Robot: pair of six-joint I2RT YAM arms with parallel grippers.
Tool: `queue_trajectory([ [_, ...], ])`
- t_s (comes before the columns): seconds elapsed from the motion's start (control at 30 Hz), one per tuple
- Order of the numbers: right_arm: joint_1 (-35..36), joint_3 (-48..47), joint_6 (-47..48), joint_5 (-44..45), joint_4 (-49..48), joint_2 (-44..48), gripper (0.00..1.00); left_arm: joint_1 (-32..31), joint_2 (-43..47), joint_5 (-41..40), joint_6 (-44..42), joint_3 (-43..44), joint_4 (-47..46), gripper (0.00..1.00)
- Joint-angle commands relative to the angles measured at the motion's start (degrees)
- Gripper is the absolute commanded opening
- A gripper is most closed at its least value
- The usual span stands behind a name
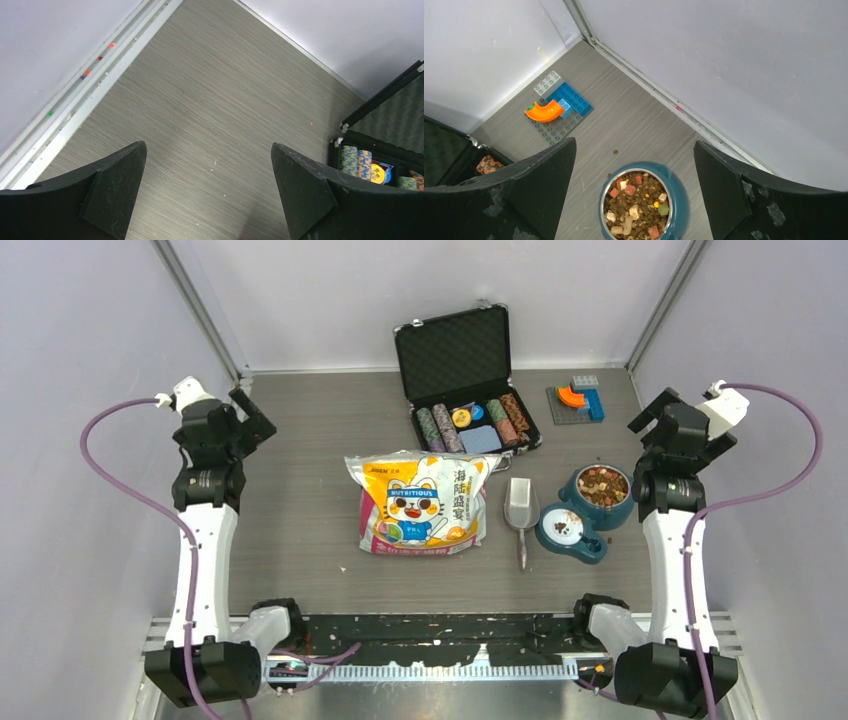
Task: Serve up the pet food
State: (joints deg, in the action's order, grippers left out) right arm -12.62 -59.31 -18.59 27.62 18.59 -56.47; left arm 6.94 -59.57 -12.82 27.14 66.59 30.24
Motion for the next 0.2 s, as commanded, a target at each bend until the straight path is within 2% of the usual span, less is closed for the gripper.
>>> queue_trajectory([
  [0.0,-0.2,2.5,-0.6,3.8,-3.0,4.0,0.96,1.0,1.4,3.0,2.9,-0.5,-1.7,0.99],
  [0.17,-0.2,4.1,-0.5,4.4,-3.1,4.8,0.96,0.9,2.6,1.0,-0.2,-0.4,-0.8,0.99],
])
